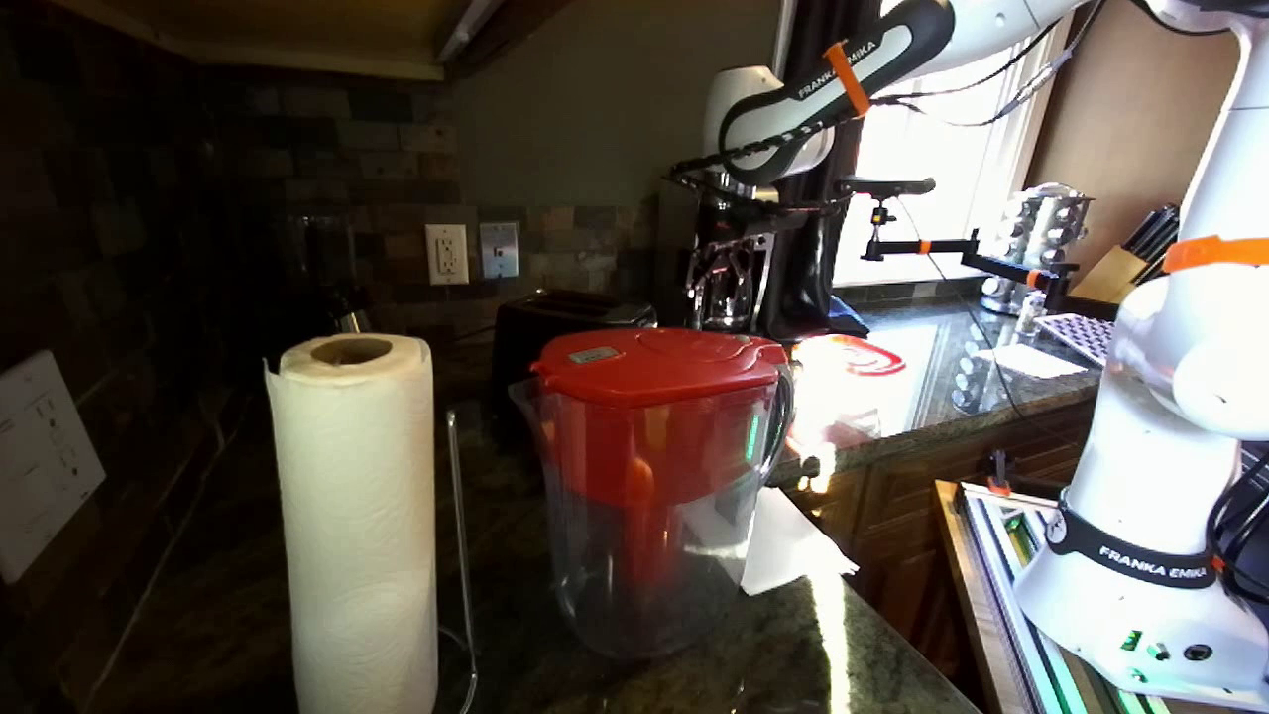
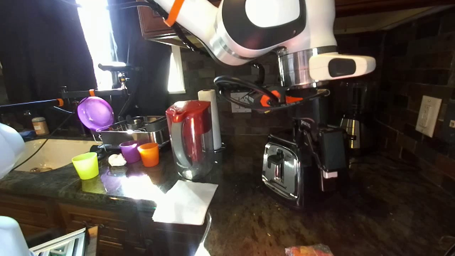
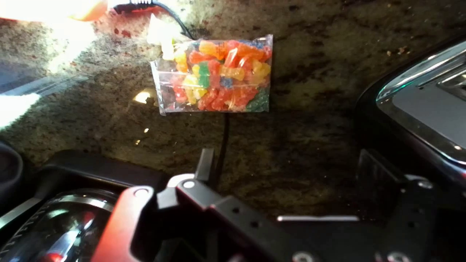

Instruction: Remove the plastic from the toaster.

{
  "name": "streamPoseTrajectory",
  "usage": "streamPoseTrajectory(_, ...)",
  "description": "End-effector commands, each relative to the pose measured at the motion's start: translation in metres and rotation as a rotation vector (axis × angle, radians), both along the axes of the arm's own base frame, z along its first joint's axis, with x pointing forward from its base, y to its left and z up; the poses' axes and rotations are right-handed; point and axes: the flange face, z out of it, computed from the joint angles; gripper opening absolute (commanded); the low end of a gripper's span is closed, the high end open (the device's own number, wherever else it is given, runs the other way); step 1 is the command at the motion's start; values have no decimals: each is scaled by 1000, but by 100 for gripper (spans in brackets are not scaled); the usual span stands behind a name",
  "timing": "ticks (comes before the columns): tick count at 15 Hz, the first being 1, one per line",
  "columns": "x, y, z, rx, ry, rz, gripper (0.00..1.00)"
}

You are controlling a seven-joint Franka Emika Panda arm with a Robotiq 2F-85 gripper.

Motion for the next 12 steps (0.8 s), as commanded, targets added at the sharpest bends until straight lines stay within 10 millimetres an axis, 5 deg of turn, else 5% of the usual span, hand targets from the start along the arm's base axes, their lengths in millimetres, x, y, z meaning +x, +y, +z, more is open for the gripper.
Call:
streamPoseTrajectory(1, -18, 11, 31, -15, 21, 65, 100)
streamPoseTrajectory(10, -57, 17, 116, -139, 18, 113, 100)
streamPoseTrajectory(12, -47, 15, 111, -111, 1, 106, 100)
